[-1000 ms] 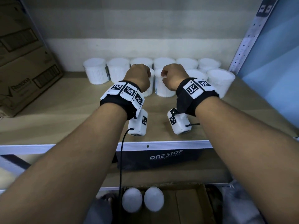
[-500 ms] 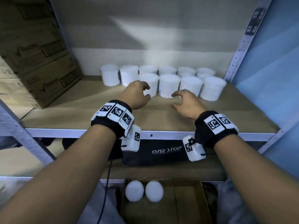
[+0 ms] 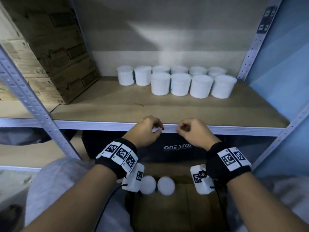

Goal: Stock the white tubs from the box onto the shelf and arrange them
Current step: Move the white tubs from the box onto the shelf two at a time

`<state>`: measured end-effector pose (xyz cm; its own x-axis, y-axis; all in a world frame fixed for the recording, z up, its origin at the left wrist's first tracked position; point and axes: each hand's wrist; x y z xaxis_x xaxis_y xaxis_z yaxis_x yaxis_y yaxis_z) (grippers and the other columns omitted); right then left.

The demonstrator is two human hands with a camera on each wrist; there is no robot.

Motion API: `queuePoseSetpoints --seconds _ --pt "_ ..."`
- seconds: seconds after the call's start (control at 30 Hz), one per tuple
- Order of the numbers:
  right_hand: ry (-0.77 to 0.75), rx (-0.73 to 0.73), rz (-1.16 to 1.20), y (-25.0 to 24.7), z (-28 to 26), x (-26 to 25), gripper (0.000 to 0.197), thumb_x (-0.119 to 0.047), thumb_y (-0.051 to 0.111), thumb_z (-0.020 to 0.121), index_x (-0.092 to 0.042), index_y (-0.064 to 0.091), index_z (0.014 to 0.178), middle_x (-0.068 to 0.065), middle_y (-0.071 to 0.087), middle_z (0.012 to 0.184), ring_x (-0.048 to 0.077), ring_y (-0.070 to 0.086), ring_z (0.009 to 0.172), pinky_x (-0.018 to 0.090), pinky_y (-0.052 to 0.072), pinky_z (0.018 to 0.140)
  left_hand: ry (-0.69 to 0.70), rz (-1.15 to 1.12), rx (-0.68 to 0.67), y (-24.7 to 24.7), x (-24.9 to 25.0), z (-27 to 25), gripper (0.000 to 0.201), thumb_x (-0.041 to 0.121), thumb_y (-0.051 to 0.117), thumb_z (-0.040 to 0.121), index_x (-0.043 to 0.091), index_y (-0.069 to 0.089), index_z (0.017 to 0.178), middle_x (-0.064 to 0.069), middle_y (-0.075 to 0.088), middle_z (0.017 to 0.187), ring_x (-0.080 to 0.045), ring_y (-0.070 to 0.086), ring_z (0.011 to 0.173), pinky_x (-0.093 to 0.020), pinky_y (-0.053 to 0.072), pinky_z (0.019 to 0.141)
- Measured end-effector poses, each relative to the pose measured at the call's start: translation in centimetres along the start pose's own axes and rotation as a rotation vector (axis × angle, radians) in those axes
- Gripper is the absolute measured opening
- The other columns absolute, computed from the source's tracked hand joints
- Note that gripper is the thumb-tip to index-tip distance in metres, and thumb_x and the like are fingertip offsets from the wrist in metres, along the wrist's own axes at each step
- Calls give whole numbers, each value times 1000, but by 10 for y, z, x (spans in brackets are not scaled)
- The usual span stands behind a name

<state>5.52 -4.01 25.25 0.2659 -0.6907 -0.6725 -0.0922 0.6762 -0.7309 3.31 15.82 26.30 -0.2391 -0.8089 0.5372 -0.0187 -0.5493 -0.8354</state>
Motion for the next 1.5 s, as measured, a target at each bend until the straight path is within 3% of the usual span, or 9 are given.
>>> queuePoseSetpoints --seconds 0.2,0.5,0.67,0.77,0.9,1.07,1.2,1.37,1.5 --pt "247 -348 -9 55 -15 53 22 -21 68 86 -13 66 106 4 66 101 18 62 95 30 49 89 -148 71 -307 56 -44 -18 34 24 62 86 14 59 118 -4 63 117 -20 60 109 -24 44 87" --pt "525 -575 -137 146 -68 150 30 -20 60 89 -8 62 117 10 65 118 28 61 109 28 47 86 -408 171 -636 163 -109 -48 47 25 59 88 13 48 132 -12 48 138 -29 51 122 -33 43 101" --pt "571 -710 -225 170 -82 177 45 -28 55 93 -10 49 133 14 49 136 31 50 124 32 43 100 -484 356 -799 217 -149 -74 68 41 46 91 36 12 149 -5 -4 161 -32 -2 149 -56 8 119" --pt "596 -729 -226 184 -75 180 52 -30 58 91 -9 46 137 15 46 140 34 44 129 35 40 106 -528 327 -832 238 -164 -71 71 49 40 94 33 0 151 0 -10 160 -33 -1 148 -50 9 120" --pt "544 -743 -197 209 -66 187 68 -46 60 84 -23 34 143 7 42 143 34 37 133 40 33 110 -506 232 -762 256 -159 -49 60 32 47 98 16 22 150 -11 16 158 -33 16 146 -43 19 118" --pt "504 -688 -250 232 -54 190 81 -42 63 82 -27 17 148 8 26 146 38 31 131 46 31 106 -454 329 -469 273 -170 -41 50 36 52 91 19 44 137 -10 36 146 -31 33 135 -44 27 112" --pt "449 -670 -309 251 -46 191 95 -48 68 75 -30 12 149 11 21 145 39 34 127 47 37 102 -429 467 -486 284 -178 -41 57 44 54 83 22 42 134 -10 39 141 -37 33 134 -49 31 104" --pt "434 -696 -379 270 -40 192 101 -56 70 71 -35 10 149 16 20 145 41 33 126 47 38 98 -492 467 -561 292 -189 -36 64 56 81 44 24 69 98 -11 66 109 -42 64 95 -47 55 70" --pt "494 -693 -362 280 -35 188 94 -53 66 75 -36 11 148 18 25 145 39 33 126 46 36 99 -412 459 -587 292 -189 -38 65 56 60 74 27 47 131 -13 40 143 -40 47 118 -49 39 98"
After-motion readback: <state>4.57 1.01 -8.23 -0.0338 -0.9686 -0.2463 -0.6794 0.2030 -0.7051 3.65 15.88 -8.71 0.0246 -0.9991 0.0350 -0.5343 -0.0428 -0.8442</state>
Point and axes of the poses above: each hand's wrist, its own z-axis towards the middle knuckle, its own y-axis out of the palm, x = y × z
